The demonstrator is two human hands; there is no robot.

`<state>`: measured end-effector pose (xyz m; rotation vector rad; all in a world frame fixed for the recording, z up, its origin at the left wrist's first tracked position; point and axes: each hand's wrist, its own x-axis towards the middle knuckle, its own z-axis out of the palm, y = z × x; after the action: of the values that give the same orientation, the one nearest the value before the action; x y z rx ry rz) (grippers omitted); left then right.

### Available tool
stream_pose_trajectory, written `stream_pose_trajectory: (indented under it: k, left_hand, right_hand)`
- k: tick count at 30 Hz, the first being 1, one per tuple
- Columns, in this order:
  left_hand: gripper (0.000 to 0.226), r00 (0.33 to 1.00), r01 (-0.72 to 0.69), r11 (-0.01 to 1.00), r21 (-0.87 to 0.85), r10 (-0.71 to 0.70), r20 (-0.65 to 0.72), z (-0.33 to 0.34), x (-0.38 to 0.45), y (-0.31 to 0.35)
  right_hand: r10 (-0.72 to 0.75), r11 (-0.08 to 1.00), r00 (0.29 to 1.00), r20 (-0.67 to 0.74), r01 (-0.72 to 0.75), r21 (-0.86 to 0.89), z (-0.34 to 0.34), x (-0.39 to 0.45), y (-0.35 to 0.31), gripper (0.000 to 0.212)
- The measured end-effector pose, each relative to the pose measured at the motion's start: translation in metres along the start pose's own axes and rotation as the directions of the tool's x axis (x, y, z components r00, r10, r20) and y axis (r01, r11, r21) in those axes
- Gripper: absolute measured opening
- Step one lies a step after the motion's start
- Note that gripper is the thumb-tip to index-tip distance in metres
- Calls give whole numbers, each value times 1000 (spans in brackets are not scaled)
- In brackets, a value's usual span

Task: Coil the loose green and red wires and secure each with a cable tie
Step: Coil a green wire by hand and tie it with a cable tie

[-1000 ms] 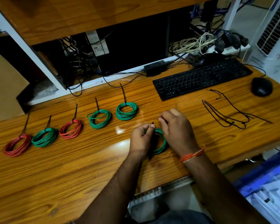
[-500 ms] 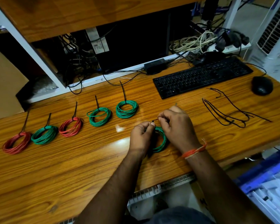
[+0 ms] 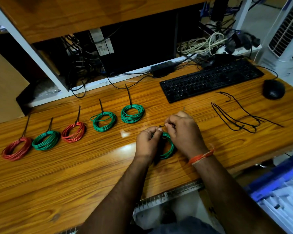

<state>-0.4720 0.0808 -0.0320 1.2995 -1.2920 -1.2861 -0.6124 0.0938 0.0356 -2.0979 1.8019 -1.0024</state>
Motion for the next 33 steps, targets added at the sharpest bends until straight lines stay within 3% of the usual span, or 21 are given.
stream_pose_trajectory:
  k: [11, 33]
  left_hand:
    - [46, 998, -56, 994, 90, 58, -23, -1, 2, -3]
    - [42, 998, -66, 995, 77, 67, -8, -1, 1, -2]
  right_hand:
    - [-4, 995, 997, -77, 12, 101, 9, -5, 0, 7]
    - [1, 1000, 993, -121, -4, -28, 14, -5, 3, 8]
